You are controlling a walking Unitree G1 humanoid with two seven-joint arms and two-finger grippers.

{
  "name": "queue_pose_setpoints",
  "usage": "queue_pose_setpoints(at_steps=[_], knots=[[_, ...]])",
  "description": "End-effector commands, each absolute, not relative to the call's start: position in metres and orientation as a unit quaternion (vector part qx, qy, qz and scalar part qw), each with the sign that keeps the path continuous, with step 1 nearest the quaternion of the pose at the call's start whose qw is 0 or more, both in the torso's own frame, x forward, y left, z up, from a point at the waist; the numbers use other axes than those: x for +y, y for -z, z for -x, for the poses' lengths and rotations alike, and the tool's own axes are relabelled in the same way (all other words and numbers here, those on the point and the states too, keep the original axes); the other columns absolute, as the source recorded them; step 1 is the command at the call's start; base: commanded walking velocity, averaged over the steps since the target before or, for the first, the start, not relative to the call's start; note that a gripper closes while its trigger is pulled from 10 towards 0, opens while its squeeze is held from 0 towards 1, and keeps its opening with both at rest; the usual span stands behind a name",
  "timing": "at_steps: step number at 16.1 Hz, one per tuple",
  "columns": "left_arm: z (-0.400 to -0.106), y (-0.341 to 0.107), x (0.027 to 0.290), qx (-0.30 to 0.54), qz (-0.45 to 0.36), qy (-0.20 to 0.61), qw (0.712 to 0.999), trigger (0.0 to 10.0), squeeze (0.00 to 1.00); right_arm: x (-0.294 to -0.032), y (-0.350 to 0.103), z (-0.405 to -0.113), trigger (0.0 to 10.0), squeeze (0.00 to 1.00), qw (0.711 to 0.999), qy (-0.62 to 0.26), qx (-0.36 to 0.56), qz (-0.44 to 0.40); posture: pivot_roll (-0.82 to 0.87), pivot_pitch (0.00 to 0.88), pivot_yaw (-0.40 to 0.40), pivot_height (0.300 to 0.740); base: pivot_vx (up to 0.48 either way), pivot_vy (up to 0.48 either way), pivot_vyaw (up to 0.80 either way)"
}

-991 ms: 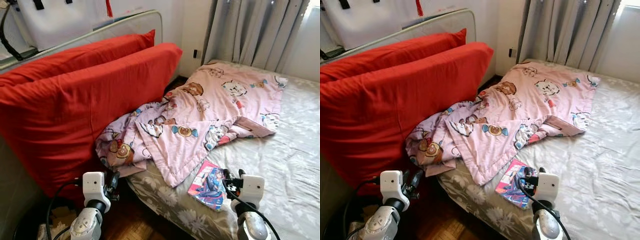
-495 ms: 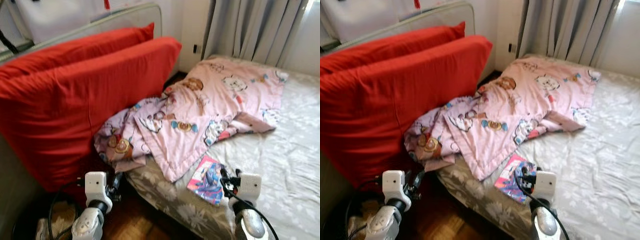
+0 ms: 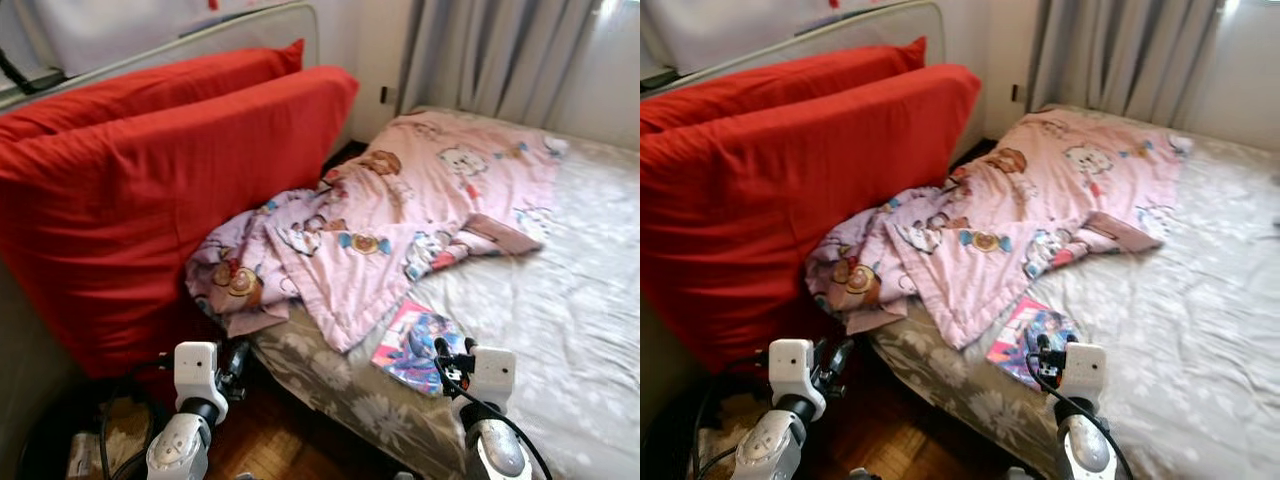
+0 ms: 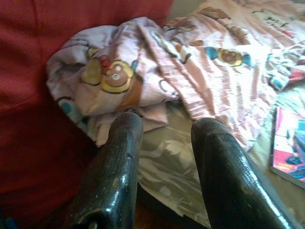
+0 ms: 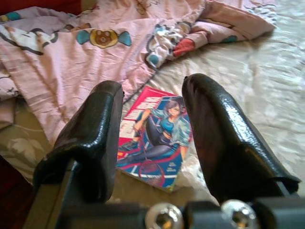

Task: Clean up the room

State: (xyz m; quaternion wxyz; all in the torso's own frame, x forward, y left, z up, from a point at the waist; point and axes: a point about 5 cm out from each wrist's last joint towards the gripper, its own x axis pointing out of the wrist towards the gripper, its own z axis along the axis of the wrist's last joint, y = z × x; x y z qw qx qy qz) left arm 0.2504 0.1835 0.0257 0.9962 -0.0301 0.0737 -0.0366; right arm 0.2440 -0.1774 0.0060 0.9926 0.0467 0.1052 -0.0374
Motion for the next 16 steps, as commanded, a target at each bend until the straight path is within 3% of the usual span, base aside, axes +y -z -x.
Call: queue_pose_setpoints(at_steps=[1,12,16], knots=[[-0.2505,-0.0273,0.1830,0.073,0.023,0.042,0.996,10.0,0.00,-0.1742,-0.0052,-0.2446,10.0,0.00,0.992,0.034,0.112,-0.050,-0.10,0.041,0.018,0.666,0.000,0.000,0.00],[-0.2496,-0.0296,0.1812,0.073,0.023,0.047,0.996,10.0,0.00,-0.1711,-0.0061,-0.2470,10.0,0.00,0.992,0.024,0.111,-0.055,-0.10,0.049,0.019,0.656,0.000,0.000,0.00],[-0.2494,-0.0300,0.1810,0.075,0.023,0.046,0.996,10.0,0.00,-0.1709,-0.0058,-0.2466,10.0,0.00,0.992,0.023,0.105,-0.063,-0.09,0.051,0.019,0.631,0.000,0.000,0.00]])
